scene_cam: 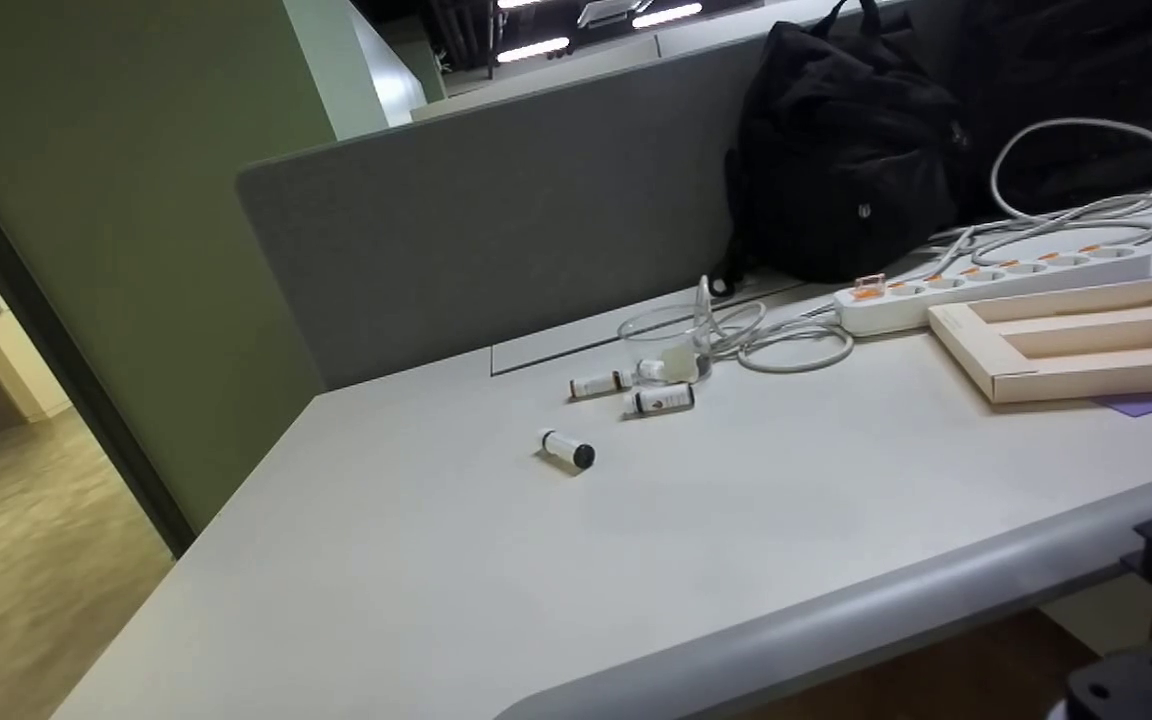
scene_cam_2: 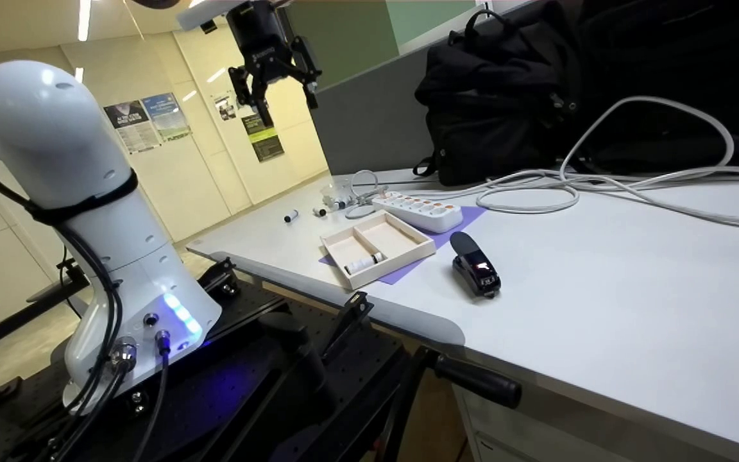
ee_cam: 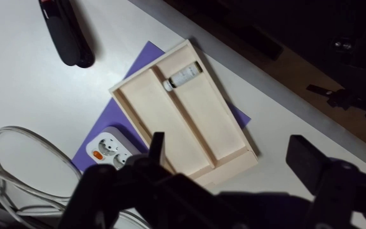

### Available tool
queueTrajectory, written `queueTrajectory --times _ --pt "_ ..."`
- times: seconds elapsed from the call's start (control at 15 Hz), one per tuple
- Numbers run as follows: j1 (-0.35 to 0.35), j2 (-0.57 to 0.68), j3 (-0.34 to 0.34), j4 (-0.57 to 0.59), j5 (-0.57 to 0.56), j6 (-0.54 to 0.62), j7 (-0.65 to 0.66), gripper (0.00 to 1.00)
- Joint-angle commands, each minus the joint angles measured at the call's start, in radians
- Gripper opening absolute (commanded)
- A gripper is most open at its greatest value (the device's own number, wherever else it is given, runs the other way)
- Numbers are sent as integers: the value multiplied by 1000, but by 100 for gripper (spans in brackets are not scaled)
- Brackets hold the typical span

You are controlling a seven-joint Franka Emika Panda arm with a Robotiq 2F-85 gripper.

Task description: Push down on the stapler

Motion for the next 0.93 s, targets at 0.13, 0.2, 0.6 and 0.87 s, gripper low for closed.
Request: queueTrajectory --times 0.13,0.2,0.6,0.87 --pt "-160 200 -130 -1 -245 205 -167 53" --pt "-190 246 -152 -1 -277 257 -195 45" --pt "-300 576 -204 87 -331 621 -288 5" --pt "-330 606 -183 94 -290 666 -284 2"
